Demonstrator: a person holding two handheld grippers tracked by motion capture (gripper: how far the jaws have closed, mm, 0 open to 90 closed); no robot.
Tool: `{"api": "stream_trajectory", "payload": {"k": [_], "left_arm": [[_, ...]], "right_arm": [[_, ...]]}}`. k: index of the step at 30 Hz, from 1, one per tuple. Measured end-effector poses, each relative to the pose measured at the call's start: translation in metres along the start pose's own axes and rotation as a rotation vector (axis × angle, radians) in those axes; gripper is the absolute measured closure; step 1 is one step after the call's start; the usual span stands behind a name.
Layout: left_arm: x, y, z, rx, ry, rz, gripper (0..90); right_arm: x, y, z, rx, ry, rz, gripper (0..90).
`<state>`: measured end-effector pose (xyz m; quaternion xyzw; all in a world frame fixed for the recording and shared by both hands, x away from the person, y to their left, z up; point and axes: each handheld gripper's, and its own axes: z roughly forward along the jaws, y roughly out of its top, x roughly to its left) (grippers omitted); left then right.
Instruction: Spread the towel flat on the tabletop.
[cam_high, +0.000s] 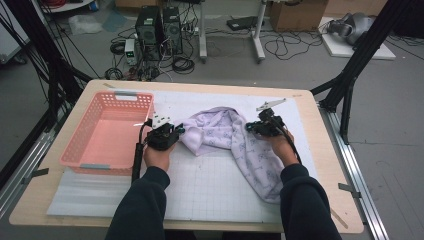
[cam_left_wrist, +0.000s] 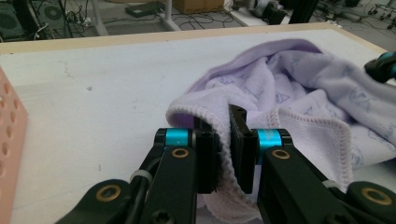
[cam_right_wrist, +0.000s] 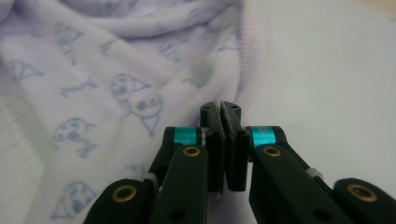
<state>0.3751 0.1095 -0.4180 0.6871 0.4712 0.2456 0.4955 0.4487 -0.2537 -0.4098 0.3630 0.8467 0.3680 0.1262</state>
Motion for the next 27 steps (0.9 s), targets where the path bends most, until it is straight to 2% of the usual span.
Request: {"api": "stream_trajectory", "payload": {"k": [3,4,5,6,7,8,9,10,11,14,15,16,17,18,19,20,21,22,23,24,25,27], "left_arm": [[-0.001,-0.001,0.001,0.008,-0.002,0.002,82.1],[-0.001,-0.001,0.001,0.008,-0.002,0.002,81.4],[-0.003,-0.001,0.003,0.018,-0.021,-0.006,79.5],[-0.003,-0.001,0.003,0.018,-0.021,-0.006,77.1],[-0.007,-0.001,0.003,0.013,-0.018,0.0,70.1],[-0.007,-0.001,0.003,0.013,-0.018,0.0,61.1],[-0.01,0.001,0.001,0.004,-0.019,-0.032,53.5],[-0.01,0.001,0.001,0.004,-0.019,-0.032,50.7],[-0.015,0.004,-0.004,-0.024,-0.014,-0.027,46.3],[-0.022,0.007,-0.01,-0.046,-0.033,-0.009,42.9],[-0.032,0.007,-0.013,-0.063,-0.082,0.017,43.6],[-0.032,0.007,-0.013,-0.063,-0.082,0.017,45.6],[-0.045,0.006,-0.011,-0.046,-0.153,0.048,48.5],[-0.045,0.006,-0.011,-0.046,-0.153,0.048,50.1],[-0.06,0.003,-0.002,0.004,-0.214,0.077,50.8],[-0.06,0.003,-0.002,0.004,-0.214,0.077,52.6],[-0.074,-0.003,0.011,0.066,-0.25,0.114,54.1],[-0.074,-0.003,0.011,0.066,-0.25,0.114,54.7],[-0.087,-0.009,0.024,0.126,-0.266,0.158,55.3],[-0.087,-0.009,0.024,0.126,-0.266,0.158,55.3],[-0.096,-0.015,0.036,0.185,-0.274,0.201,54.9],[-0.103,-0.019,0.047,0.226,-0.239,0.239,49.5]], "right_arm": [[-0.014,-0.003,-0.015,-0.043,-0.1,0.023,89.0],[-0.019,-0.004,-0.02,-0.052,-0.149,0.031,88.9],[-0.024,-0.005,-0.026,-0.058,-0.215,0.039,88.9],[-0.027,-0.006,-0.03,-0.06,-0.253,0.046,88.9],[-0.032,-0.008,-0.035,-0.066,-0.315,0.054,88.9],[-0.032,-0.008,-0.035,-0.066,-0.315,0.054,88.9],[-0.037,-0.01,-0.042,-0.055,-0.425,0.066,88.9],[-0.039,-0.012,-0.043,-0.047,-0.448,0.068,88.8],[-0.04,-0.014,-0.045,-0.035,-0.467,0.081,88.6],[-0.041,-0.017,-0.046,-0.034,-0.462,0.084,86.7],[-0.038,-0.019,-0.051,-0.063,-0.468,0.079,78.3],[-0.038,-0.019,-0.051,-0.063,-0.468,0.079,78.3],[-0.036,-0.021,-0.058,-0.102,-0.445,0.099,72.5],[-0.036,-0.021,-0.058,-0.102,-0.445,0.099,72.5],[-0.032,-0.023,-0.067,-0.124,-0.428,0.093,71.3],[-0.032,-0.023,-0.067,-0.124,-0.428,0.093,71.3],[-0.026,-0.028,-0.075,-0.142,-0.411,0.075,70.4],[-0.024,-0.029,-0.078,-0.148,-0.408,0.069,69.7],[-0.021,-0.032,-0.082,-0.155,-0.391,0.062,69.4],[-0.019,-0.034,-0.084,-0.156,-0.381,0.062,69.2],[-0.015,-0.037,-0.088,-0.162,-0.37,0.052,68.6],[-0.01,-0.042,-0.092,-0.171,-0.34,0.044,67.4]]}}
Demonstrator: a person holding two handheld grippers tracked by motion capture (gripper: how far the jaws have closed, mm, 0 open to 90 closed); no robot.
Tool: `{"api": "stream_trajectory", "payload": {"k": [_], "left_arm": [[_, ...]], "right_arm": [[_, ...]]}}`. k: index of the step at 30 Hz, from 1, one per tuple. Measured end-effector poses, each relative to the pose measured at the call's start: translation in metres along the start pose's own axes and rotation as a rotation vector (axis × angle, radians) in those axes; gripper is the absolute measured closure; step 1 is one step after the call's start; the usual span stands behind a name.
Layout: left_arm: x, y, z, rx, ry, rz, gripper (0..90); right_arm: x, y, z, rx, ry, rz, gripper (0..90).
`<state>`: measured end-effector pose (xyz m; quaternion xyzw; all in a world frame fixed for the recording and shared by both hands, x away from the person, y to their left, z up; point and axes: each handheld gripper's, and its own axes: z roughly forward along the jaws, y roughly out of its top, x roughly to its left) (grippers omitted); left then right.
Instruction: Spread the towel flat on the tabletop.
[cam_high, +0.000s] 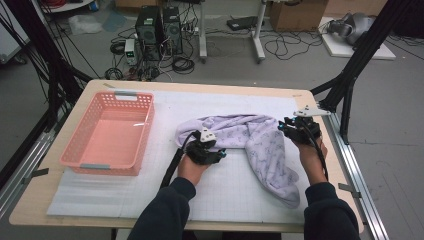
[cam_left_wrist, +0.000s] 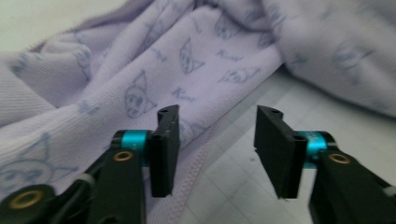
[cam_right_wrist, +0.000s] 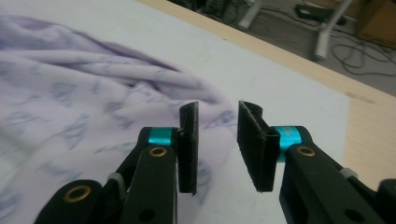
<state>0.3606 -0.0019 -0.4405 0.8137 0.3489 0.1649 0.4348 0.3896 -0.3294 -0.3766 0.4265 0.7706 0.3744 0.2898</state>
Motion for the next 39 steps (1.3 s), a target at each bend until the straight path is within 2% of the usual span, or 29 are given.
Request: {"api": "stream_trajectory", "payload": {"k": [1,2,3,4,5,6,7,9,10,11,12,13,15,16,19,20,21,22,23,24,25,26,27,31,33,34,36,37,39], "left_arm": [[0.0,0.0,0.0,0.0,0.0,0.0,47.8],[-0.001,0.002,0.009,0.02,0.041,0.004,46.2],[-0.001,0.002,0.009,0.02,0.041,0.004,43.8],[0.001,0.005,0.017,0.036,0.053,-0.02,41.9],[0.001,0.005,0.017,0.036,0.053,-0.02,40.4],[0.002,0.005,0.025,0.047,0.071,-0.019,39.6],[0.002,0.005,0.026,0.044,0.092,-0.014,40.3],[0.004,0.007,0.026,0.055,0.115,0.008,49.5],[0.005,0.007,0.025,0.056,0.133,0.033,57.5],[0.005,0.007,0.025,0.056,0.133,0.033,65.5],[0.01,0.006,0.023,0.062,0.148,0.043,77.9],[0.014,0.006,0.021,0.065,0.127,0.024,81.1],[0.016,0.006,0.019,0.069,0.121,0.01,83.4],[0.018,0.006,0.015,0.089,0.124,0.021,83.7],[0.021,0.005,0.009,0.095,0.131,0.034,83.9],[0.028,0.004,-0.002,0.081,0.131,0.025,83.9],[0.028,0.004,-0.002,0.081,0.131,0.025,83.8],[0.04,0.004,-0.016,0.047,0.135,0.019,83.8],[0.04,0.004,-0.016,0.047,0.135,0.019,83.8],[0.054,0.005,-0.031,0.027,0.165,-0.005,83.9],[0.054,0.005,-0.031,0.027,0.165,-0.005,83.9],[0.067,0.006,-0.044,0.0,0.196,-0.034,83.8],[0.067,0.006,-0.044,0.0,0.196,-0.034,83.9],[0.083,0.009,-0.063,-0.041,0.235,-0.08,83.9],[0.083,0.008,-0.063,-0.037,0.239,-0.085,83.9],[0.083,0.009,-0.063,-0.036,0.244,-0.084,83.9],[0.083,0.009,-0.063,-0.051,0.25,-0.093,83.9],[0.083,0.01,-0.063,-0.058,0.251,-0.094,83.9],[0.083,0.01,-0.062,-0.061,0.258,-0.095,83.9]], "right_arm": [[0.0,0.0,0.0,0.0,0.0,0.0,67.4],[0.005,-0.007,-0.007,-0.008,0.046,-0.003,63.1],[0.007,-0.009,-0.009,-0.01,0.061,-0.002,60.3],[0.011,-0.013,-0.013,-0.007,0.087,0.005,57.2],[0.011,-0.013,-0.013,-0.007,0.087,0.005,57.2],[0.017,-0.016,-0.015,0.02,0.138,0.013,49.4],[0.019,-0.018,-0.017,0.017,0.157,0.007,49.4],[0.03,-0.02,-0.019,0.027,0.171,-0.024,46.7],[0.035,-0.022,-0.02,0.032,0.177,-0.047,46.1],[0.04,-0.024,-0.019,0.038,0.18,-0.071,45.8],[0.047,-0.027,-0.019,0.052,0.182,-0.099,45.2],[0.051,-0.028,-0.018,0.057,0.188,-0.107,45.0],[0.056,-0.031,-0.018,0.061,0.206,-0.108,45.0],[0.062,-0.034,-0.017,0.064,0.22,-0.111,44.5],[0.067,-0.037,-0.017,0.067,0.24,-0.115,44.2],[0.07,-0.038,-0.018,0.073,0.235,-0.13,44.2],[0.072,-0.039,-0.018,0.078,0.23,-0.147,44.2],[0.074,-0.04,-0.018,0.082,0.236,-0.159,44.2],[0.074,-0.04,-0.018,0.082,0.236,-0.159,44.2],[0.077,-0.041,-0.018,0.076,0.259,-0.156,44.0],[0.077,-0.041,-0.018,0.076,0.259,-0.156,44.0],[0.083,-0.039,-0.017,0.068,0.306,-0.156,42.6],[0.087,-0.038,-0.017,0.07,0.333,-0.158,41.9],[0.112,-0.035,-0.005,0.118,0.461,-0.18,37.5],[0.124,-0.035,0.003,0.153,0.465,-0.227,44.1],[0.129,-0.037,0.008,0.193,0.446,-0.25,51.9],[0.133,-0.04,0.012,0.236,0.444,-0.272,72.1],[0.134,-0.041,0.011,0.234,0.442,-0.271,79.5],[0.134,-0.041,0.007,0.225,0.465,-0.267,83.8]]}}
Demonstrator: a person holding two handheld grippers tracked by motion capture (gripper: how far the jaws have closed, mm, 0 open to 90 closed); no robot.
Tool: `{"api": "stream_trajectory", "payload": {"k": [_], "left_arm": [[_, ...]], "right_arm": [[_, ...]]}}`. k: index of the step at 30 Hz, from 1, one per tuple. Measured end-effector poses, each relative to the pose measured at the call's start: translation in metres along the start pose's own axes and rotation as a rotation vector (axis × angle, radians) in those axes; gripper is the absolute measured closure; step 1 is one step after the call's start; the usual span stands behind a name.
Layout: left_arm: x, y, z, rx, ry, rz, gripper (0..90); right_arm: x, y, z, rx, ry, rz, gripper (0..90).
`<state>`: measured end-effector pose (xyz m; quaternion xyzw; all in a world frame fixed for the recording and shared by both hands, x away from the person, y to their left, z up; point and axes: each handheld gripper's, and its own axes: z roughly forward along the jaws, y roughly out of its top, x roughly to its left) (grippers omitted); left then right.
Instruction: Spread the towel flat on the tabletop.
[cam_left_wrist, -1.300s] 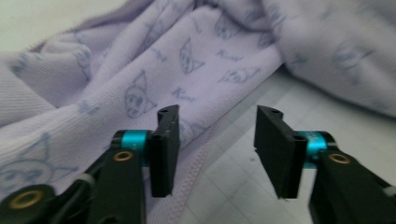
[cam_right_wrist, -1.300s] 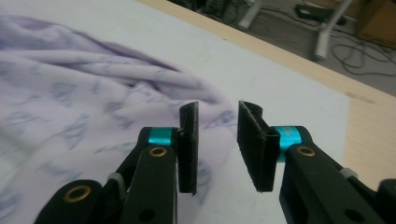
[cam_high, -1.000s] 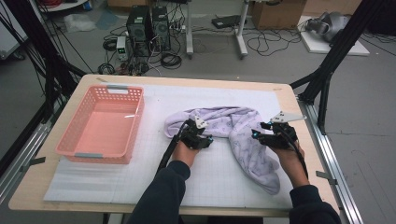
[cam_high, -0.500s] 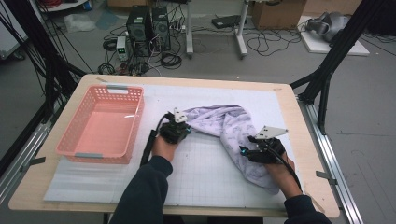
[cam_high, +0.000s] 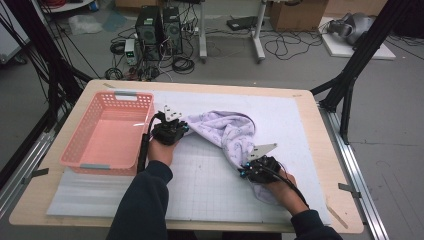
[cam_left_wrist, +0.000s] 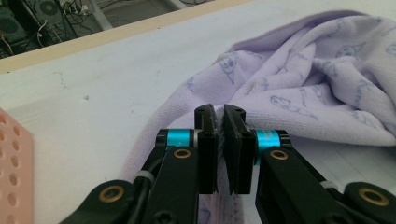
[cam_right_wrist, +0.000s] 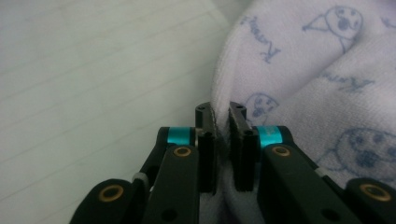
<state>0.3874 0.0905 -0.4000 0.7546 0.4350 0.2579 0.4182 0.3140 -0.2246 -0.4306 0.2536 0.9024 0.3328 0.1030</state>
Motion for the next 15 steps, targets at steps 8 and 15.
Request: {"api": "stream_trajectory", "payload": {"k": [8,15], "left_arm": [[0.009,-0.003,0.01,-0.012,0.042,-0.055,83.8],[0.007,-0.004,0.015,-0.013,0.054,-0.056,83.8]], "right_arm": [[0.012,-0.006,-0.02,-0.156,0.294,0.033,83.9],[-0.038,-0.022,-0.053,-0.234,-0.041,0.216,84.3]]}}
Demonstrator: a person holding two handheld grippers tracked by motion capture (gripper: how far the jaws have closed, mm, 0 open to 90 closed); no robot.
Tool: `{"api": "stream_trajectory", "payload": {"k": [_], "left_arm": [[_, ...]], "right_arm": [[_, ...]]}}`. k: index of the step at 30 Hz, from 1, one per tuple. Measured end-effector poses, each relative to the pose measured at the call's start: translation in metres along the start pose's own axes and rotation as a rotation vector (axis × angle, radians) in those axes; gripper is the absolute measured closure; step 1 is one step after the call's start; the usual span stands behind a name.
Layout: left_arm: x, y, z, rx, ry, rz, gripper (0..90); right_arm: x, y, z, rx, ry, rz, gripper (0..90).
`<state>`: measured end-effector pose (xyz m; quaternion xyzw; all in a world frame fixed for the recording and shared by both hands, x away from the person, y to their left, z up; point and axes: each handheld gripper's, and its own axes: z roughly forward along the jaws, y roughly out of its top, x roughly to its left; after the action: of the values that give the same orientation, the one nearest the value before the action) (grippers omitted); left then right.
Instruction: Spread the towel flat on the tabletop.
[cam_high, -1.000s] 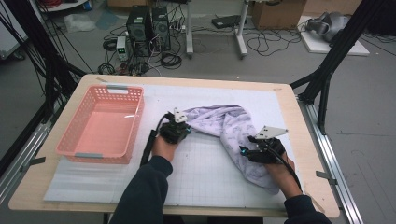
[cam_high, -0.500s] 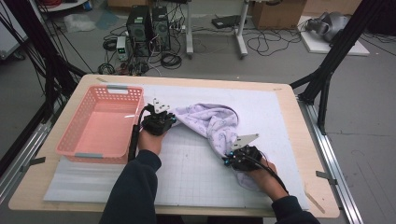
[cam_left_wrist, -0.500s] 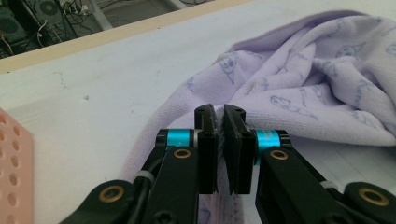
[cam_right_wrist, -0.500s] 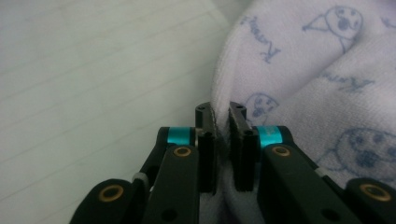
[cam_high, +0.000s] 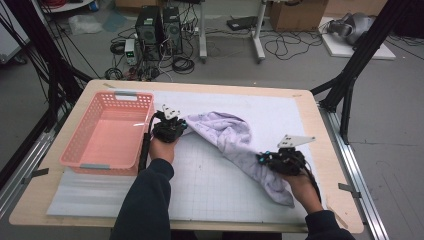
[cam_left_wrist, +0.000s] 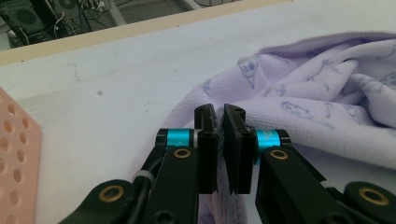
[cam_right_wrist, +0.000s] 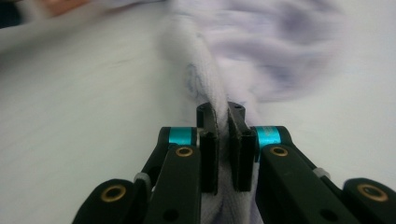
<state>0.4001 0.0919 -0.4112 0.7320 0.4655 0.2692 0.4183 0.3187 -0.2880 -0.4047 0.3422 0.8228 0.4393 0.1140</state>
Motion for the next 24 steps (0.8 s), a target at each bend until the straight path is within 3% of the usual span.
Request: {"api": "stream_trajectory", "payload": {"k": [2,8,12,13,15,16,17,19,21,22,23,24], "left_arm": [[0.0,0.0,0.001,0.002,-0.001,-0.008,83.8],[-0.005,-0.001,0.006,-0.009,0.003,-0.027,83.4],[-0.013,-0.001,0.007,-0.015,-0.022,-0.024,76.9],[-0.013,-0.001,0.007,-0.015,-0.022,-0.024,72.4],[-0.019,0.0,0.006,-0.025,-0.033,-0.032,54.4],[-0.026,0.0,0.002,-0.043,-0.057,-0.038,48.9],[-0.026,0.0,0.002,-0.043,-0.057,-0.038,48.6],[-0.041,-0.002,-0.005,-0.085,-0.114,0.005,48.1],[-0.044,-0.002,-0.006,-0.089,-0.133,0.014,49.5],[-0.054,-0.004,-0.005,-0.094,-0.198,0.039,51.2],[-0.06,-0.005,-0.003,-0.085,-0.238,0.062,52.3],[-0.063,-0.005,0.0,-0.076,-0.25,0.072,52.6]], "right_arm": [[-0.016,-0.001,-0.007,-0.019,-0.101,0.036,84.4],[-0.054,-0.007,-0.018,-0.003,-0.358,0.095,84.4],[-0.075,-0.016,-0.02,0.037,-0.458,0.141,84.3],[-0.075,-0.016,-0.02,0.037,-0.458,0.141,84.3],[-0.081,-0.02,-0.022,0.055,-0.481,0.167,83.0],[-0.081,-0.021,-0.025,0.044,-0.464,0.177,74.9],[-0.081,-0.021,-0.025,0.044,-0.464,0.177,74.9],[-0.073,-0.019,-0.032,-0.001,-0.447,0.146,64.3],[-0.065,-0.017,-0.037,-0.029,-0.431,0.121,62.8],[-0.06,-0.015,-0.041,-0.045,-0.431,0.092,60.4],[-0.056,-0.014,-0.044,-0.057,-0.435,0.08,59.2],[-0.051,-0.012,-0.049,-0.08,-0.431,0.069,59.0]]}}
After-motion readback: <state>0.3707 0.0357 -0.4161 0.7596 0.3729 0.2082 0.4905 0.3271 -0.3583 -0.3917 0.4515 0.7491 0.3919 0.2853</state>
